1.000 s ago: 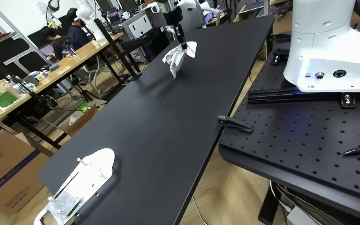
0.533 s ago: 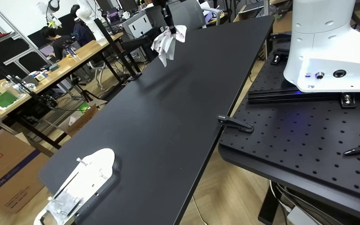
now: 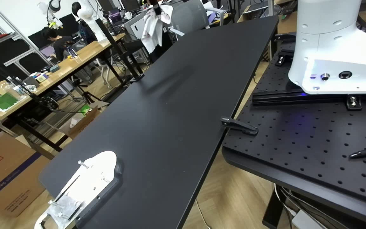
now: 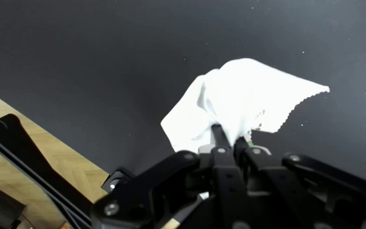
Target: Pick up the towel from the table and put it on the black tripod
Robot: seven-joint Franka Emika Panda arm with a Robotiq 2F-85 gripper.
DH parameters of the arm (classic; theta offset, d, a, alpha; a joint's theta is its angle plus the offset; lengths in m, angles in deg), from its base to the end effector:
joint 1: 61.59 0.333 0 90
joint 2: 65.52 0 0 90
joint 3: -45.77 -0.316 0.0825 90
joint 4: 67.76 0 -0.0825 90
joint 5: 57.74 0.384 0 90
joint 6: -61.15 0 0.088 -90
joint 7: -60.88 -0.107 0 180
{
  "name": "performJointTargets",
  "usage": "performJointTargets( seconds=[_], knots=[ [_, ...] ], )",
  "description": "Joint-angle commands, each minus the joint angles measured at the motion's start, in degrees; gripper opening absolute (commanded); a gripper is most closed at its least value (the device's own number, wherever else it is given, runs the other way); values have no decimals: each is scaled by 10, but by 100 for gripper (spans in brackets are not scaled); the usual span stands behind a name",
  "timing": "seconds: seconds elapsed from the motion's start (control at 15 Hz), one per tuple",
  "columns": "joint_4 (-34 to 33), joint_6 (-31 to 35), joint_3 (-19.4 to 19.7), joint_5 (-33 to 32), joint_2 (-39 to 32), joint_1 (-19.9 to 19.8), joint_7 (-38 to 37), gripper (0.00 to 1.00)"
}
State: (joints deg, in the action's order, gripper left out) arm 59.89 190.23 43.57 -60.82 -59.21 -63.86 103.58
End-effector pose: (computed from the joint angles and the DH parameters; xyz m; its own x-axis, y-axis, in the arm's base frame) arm 0.5198 -0.0018 0.4327 0.7099 0.7013 0.0643 0.6912 -0.7114 0.1275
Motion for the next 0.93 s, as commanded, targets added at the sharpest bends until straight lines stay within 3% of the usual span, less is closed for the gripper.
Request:
performJointTargets(
  seconds=[0.0,0.4,0.87],
  knots=[
    [-67,-74,12,11,1,19,-9,2],
    [-177,-165,17,8,-32,23,4,2],
    [-247,-170,38,34,-129,1,46,2]
  ],
)
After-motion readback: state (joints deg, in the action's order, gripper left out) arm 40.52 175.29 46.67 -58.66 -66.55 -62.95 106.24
